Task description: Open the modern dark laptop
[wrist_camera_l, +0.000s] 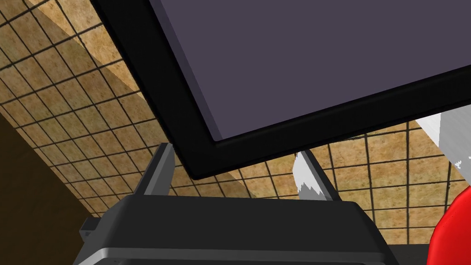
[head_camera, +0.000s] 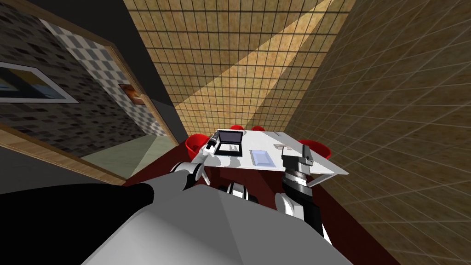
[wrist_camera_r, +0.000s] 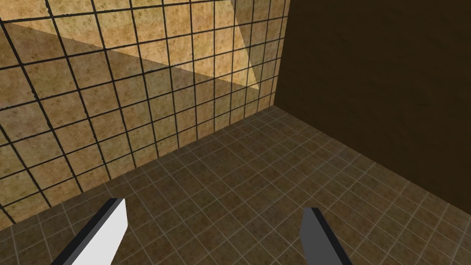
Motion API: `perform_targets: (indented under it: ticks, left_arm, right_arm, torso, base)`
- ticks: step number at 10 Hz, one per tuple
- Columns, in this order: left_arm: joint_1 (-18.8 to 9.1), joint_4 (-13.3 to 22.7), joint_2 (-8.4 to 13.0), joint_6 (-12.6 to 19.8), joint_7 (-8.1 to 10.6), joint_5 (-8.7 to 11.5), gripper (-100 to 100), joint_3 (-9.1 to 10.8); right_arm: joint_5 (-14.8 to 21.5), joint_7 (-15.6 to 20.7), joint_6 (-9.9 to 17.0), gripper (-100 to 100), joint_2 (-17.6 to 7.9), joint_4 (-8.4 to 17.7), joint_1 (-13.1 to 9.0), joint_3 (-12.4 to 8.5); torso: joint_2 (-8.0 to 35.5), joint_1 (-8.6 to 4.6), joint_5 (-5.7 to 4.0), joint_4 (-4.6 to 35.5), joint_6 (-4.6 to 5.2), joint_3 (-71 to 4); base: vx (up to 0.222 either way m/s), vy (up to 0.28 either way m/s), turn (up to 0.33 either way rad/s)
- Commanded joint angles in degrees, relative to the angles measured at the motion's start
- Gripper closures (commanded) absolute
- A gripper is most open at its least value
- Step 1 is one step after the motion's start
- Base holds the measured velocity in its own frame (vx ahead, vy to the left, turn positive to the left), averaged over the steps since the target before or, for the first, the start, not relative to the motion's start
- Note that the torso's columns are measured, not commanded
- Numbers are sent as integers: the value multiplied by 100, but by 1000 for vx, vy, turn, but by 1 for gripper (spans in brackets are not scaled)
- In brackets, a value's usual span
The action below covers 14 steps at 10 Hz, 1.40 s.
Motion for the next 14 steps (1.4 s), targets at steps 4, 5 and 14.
perform_targets:
  ticks: [4,5,14]
  left_arm:
    - [536,102,4,-1004,-526,223,100,669]
    - [536,102,4,-1160,-526,223,100,669]
    - [963,192,-393,-2341,-1178,355,100,1194]
  right_arm:
    - [0,0,0,0,0,0,0,0]
    - [0,0,0,0,0,0,-1,0]
    - [0,0,0,0,-1,0,0,-1]
  torso:
    - [6,12,6,-3,-11,3]
    - [7,9,10,-10,-8,4]
    - [-17,9,15,-17,15,-8]
  base:
    - [-20,-10,-146]
    - [-17,-9,-96]
    - [-6,44,-120]
